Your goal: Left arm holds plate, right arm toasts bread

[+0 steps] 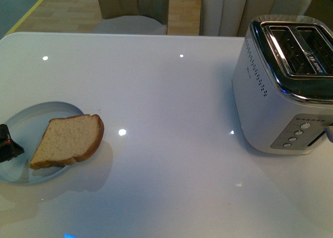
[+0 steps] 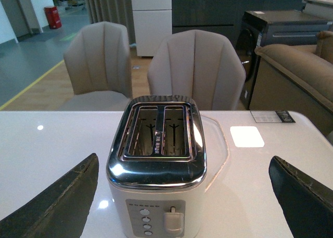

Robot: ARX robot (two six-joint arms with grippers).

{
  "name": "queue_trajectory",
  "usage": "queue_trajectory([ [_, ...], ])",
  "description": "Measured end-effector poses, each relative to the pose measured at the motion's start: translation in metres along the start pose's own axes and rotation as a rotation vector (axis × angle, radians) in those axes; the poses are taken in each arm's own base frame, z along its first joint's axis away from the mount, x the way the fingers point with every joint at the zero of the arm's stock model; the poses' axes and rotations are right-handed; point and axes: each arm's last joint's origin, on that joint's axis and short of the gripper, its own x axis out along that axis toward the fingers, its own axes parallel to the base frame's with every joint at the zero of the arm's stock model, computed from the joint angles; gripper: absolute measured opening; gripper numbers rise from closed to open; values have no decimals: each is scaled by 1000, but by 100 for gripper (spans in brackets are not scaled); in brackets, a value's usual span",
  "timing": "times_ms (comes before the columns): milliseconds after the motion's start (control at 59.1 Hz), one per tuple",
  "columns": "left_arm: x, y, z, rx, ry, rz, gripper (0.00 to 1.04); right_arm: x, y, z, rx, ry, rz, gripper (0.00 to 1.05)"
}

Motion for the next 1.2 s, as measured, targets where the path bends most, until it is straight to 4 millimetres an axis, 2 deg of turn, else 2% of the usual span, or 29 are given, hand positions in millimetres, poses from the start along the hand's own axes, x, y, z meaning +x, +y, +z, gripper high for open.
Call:
queue_trajectory([
  [372, 10, 1, 8, -24, -18, -7, 97, 0, 0, 0, 0, 0, 0, 96],
  [660, 15, 0, 8, -45, -7, 2, 50, 0, 0, 0, 0, 0, 0, 96],
  [965, 17, -4, 5, -68, 16, -21, 5, 0, 0, 0, 0, 0, 0, 96],
  [1201, 14, -1, 7, -120, 29, -47, 3, 0, 0, 0, 0, 0, 0, 96],
])
